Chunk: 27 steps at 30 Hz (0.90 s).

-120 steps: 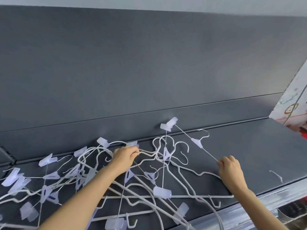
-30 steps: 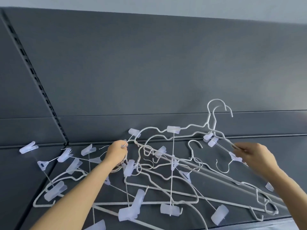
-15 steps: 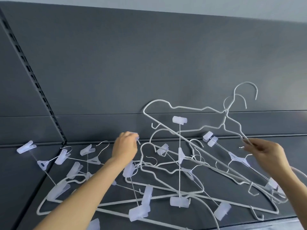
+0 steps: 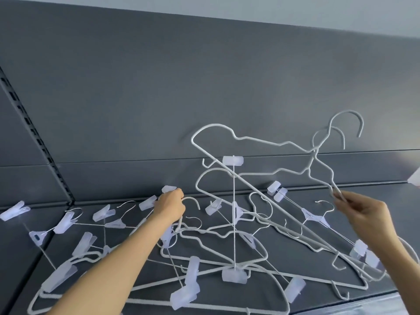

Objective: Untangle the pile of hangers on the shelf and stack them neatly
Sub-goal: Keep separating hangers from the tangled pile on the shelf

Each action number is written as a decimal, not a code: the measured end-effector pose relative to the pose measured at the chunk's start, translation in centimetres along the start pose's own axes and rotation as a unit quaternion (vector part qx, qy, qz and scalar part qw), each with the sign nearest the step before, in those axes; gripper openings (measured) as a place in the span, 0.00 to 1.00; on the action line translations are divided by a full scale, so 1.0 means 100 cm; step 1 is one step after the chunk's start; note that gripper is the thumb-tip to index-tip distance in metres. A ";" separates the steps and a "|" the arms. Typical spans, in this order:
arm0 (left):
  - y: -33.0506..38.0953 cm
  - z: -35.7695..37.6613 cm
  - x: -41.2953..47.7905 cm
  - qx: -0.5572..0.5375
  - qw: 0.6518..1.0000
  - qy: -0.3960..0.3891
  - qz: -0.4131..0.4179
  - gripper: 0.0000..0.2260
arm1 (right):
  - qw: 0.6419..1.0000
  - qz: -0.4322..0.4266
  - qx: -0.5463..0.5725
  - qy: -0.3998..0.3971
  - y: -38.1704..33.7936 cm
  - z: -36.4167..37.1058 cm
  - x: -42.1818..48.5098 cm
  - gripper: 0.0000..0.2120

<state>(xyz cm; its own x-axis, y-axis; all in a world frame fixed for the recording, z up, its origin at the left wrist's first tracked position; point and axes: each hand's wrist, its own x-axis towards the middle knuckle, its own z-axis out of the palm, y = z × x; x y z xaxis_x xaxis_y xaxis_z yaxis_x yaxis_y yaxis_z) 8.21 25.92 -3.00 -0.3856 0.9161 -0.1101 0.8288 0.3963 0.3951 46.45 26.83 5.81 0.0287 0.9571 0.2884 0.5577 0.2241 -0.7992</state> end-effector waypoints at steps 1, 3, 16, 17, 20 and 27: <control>0.004 -0.001 -0.004 0.001 1.000 0.025 0.007 0.10 | 1.000 -0.003 -0.001 0.003 0.002 0.002 0.001 0.29; 0.017 -0.005 -0.017 -0.043 0.993 0.096 0.051 0.09 | 1.000 -0.008 -0.005 0.003 0.005 0.005 0.003 0.28; 0.089 -0.014 -0.040 -0.300 0.946 0.098 0.069 0.08 | 1.000 -0.003 0.004 0.010 0.004 0.022 0.002 0.08; 0.084 -0.017 -0.040 -0.301 0.947 0.097 0.062 0.08 | 1.000 0.002 0.007 0.016 0.007 0.022 0.002 0.07; 0.067 -0.021 -0.042 -0.300 0.948 0.098 0.038 0.09 | 1.000 0.004 0.005 0.024 0.016 0.022 0.000 0.10; 0.019 -0.026 -0.042 -0.291 0.950 0.105 -0.036 0.10 | 0.999 -0.002 0.017 0.036 0.010 0.016 -0.003 0.18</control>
<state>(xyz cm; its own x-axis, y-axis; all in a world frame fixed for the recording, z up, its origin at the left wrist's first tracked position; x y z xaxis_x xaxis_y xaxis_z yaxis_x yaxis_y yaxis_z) 10.40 22.69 0.58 -0.5562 0.8311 0.0048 0.4565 0.3006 0.8374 45.65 27.02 4.05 0.0877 0.9409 0.3273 0.5292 0.2343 -0.8155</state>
